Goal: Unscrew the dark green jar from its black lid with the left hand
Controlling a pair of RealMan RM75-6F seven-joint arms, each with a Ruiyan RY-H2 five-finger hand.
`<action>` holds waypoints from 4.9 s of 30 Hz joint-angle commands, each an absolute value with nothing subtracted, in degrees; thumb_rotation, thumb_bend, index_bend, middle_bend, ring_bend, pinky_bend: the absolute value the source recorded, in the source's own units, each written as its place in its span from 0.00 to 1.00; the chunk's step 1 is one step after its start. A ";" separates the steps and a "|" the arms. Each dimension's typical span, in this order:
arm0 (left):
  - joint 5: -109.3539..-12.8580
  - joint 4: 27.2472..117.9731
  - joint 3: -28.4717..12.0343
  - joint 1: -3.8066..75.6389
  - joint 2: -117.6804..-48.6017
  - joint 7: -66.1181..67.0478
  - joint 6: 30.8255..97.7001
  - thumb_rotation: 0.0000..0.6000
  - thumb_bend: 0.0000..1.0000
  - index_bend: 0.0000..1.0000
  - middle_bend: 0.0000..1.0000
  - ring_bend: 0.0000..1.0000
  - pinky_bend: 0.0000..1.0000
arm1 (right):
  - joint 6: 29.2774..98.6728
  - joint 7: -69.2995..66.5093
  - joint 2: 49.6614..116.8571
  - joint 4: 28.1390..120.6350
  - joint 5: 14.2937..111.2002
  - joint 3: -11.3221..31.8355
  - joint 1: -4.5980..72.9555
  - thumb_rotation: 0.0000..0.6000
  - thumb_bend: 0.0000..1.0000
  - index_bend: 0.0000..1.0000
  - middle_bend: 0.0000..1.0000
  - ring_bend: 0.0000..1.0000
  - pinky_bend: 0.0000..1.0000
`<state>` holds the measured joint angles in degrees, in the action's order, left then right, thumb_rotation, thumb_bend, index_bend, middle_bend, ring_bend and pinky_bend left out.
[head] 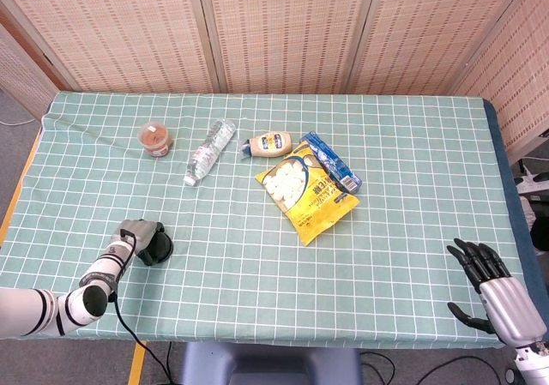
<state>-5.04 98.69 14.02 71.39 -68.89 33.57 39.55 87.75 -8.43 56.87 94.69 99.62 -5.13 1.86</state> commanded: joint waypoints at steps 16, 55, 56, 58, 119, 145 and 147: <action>-10.92 99.59 13.22 68.64 -68.66 31.52 43.17 1.00 0.40 0.62 0.57 0.42 0.61 | 87.67 -8.18 56.95 94.70 99.68 -5.14 1.82 1.00 0.18 0.00 0.00 0.00 0.00; -72.45 95.85 -28.94 29.46 -64.91 -67.32 36.73 1.00 0.51 0.78 0.73 0.57 0.71 | 87.87 -8.80 56.89 94.96 100.56 -5.65 1.67 1.00 0.18 0.00 0.00 0.00 0.00; -73.22 95.50 -28.63 29.67 -65.04 -67.40 36.88 1.00 0.51 0.78 0.73 0.57 0.72 | 87.88 -8.83 56.87 94.97 100.57 -5.65 1.67 1.00 0.18 0.00 0.00 0.00 0.00; -74.58 94.77 -27.66 30.36 -64.97 -66.65 36.72 1.00 0.51 0.78 0.73 0.58 0.72 | 87.99 -9.01 56.76 95.00 100.60 -5.67 1.64 1.00 0.18 0.00 0.00 0.00 0.00; -13.09 103.00 -14.16 45.00 -58.03 28.13 29.41 1.00 0.62 0.87 0.82 0.67 0.81 | 88.86 -10.60 56.48 94.88 101.25 -5.71 1.57 1.00 0.18 0.00 0.00 0.00 0.00; -18.34 100.56 4.22 55.69 -65.55 28.42 38.12 1.00 0.53 0.76 0.74 0.57 0.60 | 88.19 -10.25 56.47 95.11 101.06 -5.86 1.74 1.00 0.18 0.00 0.00 0.00 0.00; -19.22 99.97 4.98 56.22 -65.60 28.60 37.54 1.00 0.52 0.70 0.68 0.55 0.51 | 88.00 -10.06 56.53 95.10 100.88 -5.83 1.77 1.00 0.18 0.00 0.00 0.00 0.00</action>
<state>-18.96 100.42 4.22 55.59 -65.65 28.73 38.29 88.10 -10.13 56.51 95.11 100.96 -5.84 1.75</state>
